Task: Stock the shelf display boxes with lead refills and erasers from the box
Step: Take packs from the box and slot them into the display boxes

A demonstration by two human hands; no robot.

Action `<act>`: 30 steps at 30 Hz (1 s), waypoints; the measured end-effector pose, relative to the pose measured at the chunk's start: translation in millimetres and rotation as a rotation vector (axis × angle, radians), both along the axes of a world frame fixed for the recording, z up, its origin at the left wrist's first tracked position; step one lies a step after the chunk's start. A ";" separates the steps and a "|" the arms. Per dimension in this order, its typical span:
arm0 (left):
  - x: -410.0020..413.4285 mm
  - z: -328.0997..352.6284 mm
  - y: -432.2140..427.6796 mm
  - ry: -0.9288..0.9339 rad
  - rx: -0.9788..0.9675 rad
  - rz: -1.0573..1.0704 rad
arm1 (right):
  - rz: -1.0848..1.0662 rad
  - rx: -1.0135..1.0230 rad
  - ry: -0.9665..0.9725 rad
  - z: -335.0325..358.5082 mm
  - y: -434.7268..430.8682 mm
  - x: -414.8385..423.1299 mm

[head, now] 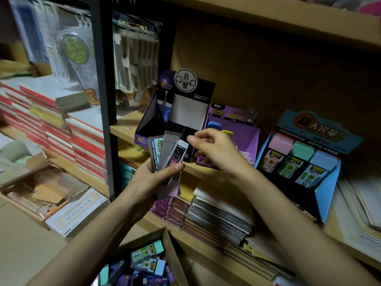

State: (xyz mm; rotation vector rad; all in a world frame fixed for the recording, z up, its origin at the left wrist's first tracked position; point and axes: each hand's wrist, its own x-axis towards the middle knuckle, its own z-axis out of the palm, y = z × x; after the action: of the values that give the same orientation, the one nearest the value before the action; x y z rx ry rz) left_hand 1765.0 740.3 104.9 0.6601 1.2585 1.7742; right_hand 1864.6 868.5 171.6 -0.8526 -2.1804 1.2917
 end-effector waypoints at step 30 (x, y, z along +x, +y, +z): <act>-91.0 -11.4 -35.6 -0.062 -0.007 0.191 | -0.152 0.561 -0.040 14.1 82.7 -144.5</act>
State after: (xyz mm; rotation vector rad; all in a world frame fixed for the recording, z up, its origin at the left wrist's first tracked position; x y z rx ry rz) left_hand 1674.0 704.7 93.5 0.4893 1.3214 1.9290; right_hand 1720.1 951.3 185.6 -0.7904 -2.2817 0.5431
